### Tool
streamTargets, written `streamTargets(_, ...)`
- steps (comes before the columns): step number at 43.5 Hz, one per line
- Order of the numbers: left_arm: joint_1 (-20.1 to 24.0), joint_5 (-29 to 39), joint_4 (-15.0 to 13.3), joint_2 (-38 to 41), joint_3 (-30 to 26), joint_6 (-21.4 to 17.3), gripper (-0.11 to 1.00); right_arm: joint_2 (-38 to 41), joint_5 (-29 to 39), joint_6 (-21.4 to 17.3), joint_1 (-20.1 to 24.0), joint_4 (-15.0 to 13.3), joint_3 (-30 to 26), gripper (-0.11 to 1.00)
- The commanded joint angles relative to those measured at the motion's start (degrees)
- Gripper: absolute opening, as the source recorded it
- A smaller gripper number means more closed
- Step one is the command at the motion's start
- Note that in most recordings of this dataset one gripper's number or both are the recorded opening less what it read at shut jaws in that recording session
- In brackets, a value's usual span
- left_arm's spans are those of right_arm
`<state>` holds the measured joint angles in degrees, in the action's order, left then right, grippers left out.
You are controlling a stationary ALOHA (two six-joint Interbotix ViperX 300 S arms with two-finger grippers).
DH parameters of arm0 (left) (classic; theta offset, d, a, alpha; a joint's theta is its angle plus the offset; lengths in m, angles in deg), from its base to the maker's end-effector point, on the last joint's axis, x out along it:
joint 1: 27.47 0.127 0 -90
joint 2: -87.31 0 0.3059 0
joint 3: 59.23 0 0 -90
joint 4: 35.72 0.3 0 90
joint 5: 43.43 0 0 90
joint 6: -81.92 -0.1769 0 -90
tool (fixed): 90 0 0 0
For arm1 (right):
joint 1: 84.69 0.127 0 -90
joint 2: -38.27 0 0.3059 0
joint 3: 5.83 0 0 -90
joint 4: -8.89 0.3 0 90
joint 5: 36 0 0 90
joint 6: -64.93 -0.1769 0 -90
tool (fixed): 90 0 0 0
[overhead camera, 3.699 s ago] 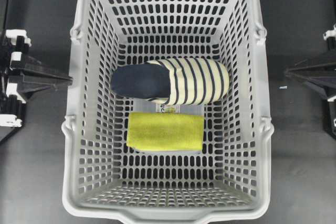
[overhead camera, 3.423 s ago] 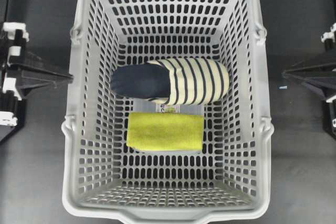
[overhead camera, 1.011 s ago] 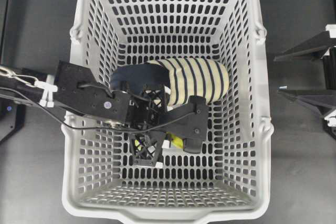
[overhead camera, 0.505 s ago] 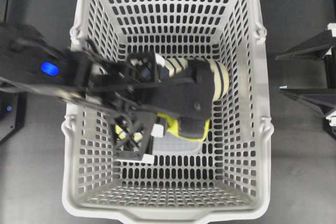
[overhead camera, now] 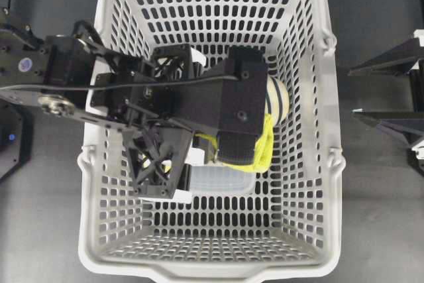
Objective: Pick up the yellow cloth from the shopping basket with the left arm.
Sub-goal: 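Lift the yellow cloth upward out of the basket with the left gripper, then hold the yellow cloth raised above the basket with the left gripper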
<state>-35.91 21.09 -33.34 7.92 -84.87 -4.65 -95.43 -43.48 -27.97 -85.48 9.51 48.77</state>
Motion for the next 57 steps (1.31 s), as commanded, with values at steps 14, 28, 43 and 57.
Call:
streamTargets(14,1.49,-0.53,0.26,-0.70,-1.41,0.09,0.17,0.26,-0.62,0.18,-0.09,0.18,-0.53,0.74)
streamTargets(28,2.46,-0.26,0.26,-0.62,-1.67,0.09,0.17,0.26,-0.62,0.00,-0.09,0.26,-0.53,0.74)
streamTargets(43,2.55,-0.18,0.18,-0.62,-1.32,0.09,0.17,0.26,-0.62,0.00,-0.09,0.18,-0.44,0.74)
streamTargets(57,2.37,-0.18,0.18,-0.26,-1.76,0.35,0.17,0.26,-0.62,0.00,-0.09,0.18,-0.26,0.74)
